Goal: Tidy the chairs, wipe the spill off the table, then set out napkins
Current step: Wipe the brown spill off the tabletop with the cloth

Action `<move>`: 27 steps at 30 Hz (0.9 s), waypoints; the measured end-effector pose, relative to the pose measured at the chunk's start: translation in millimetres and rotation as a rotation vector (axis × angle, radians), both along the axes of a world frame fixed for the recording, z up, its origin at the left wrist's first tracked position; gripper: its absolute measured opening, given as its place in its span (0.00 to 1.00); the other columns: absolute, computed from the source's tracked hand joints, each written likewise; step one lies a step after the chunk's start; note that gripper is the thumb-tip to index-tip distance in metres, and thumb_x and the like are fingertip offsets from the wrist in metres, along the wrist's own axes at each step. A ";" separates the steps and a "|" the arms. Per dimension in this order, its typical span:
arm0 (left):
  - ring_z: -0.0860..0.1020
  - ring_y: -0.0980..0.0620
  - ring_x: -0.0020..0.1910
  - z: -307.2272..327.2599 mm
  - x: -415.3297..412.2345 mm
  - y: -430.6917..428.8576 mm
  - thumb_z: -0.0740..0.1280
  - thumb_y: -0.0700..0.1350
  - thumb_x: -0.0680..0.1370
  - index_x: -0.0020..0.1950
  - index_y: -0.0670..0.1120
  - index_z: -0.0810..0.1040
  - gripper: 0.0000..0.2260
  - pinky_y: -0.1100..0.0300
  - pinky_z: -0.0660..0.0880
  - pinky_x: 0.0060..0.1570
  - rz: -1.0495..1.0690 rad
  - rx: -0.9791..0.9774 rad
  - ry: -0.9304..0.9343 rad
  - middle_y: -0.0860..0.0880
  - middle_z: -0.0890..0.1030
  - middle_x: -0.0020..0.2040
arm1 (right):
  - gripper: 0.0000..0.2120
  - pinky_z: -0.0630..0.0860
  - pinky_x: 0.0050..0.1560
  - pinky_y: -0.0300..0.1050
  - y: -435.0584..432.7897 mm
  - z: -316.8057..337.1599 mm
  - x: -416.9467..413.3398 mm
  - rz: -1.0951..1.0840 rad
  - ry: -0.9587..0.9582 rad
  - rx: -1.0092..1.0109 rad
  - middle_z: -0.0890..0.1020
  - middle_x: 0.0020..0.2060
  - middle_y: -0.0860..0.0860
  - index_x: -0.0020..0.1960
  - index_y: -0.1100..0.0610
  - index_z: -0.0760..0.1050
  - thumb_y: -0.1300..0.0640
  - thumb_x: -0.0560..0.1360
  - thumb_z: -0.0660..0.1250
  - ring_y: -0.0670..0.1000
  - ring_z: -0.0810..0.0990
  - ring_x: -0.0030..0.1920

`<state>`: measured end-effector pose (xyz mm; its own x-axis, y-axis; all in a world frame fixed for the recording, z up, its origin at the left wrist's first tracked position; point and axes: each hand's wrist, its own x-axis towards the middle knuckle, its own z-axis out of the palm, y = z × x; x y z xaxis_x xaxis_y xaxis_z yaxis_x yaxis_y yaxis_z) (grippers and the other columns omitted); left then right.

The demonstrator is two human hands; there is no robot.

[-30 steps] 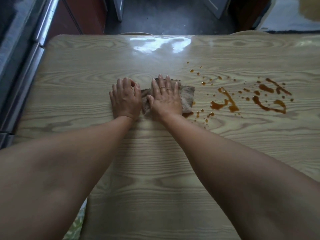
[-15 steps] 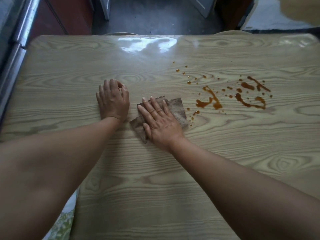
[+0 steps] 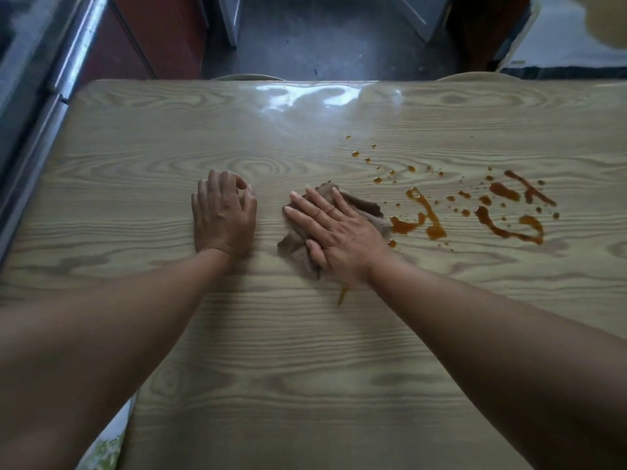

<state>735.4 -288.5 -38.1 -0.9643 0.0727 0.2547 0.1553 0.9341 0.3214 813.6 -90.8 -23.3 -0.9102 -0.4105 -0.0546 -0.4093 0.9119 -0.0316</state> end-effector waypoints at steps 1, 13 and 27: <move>0.72 0.36 0.58 -0.9 -1.1 0.2 0.58 0.51 0.77 0.51 0.45 0.74 0.11 0.44 0.67 0.59 0.006 -0.004 0.000 0.39 0.75 0.56 | 0.31 0.45 0.77 0.55 -0.4 -0.4 -7.4 -0.041 0.002 0.002 0.51 0.79 0.50 0.79 0.52 0.50 0.46 0.78 0.42 0.52 0.46 0.79; 0.74 0.37 0.57 -5.5 -9.9 36.1 0.54 0.54 0.75 0.50 0.45 0.75 0.16 0.44 0.68 0.57 0.189 0.014 0.006 0.39 0.76 0.53 | 0.29 0.33 0.74 0.56 2.6 -4.3 -120.8 -0.451 -0.052 0.054 0.42 0.79 0.51 0.79 0.54 0.42 0.47 0.81 0.42 0.53 0.37 0.78; 0.74 0.40 0.49 3.7 -3.6 37.4 0.56 0.53 0.76 0.47 0.47 0.73 0.12 0.47 0.69 0.48 0.032 -0.005 0.053 0.42 0.76 0.49 | 0.30 0.35 0.75 0.59 41.9 0.3 -107.7 -0.794 -0.129 -0.012 0.38 0.78 0.54 0.79 0.54 0.39 0.45 0.81 0.42 0.57 0.36 0.77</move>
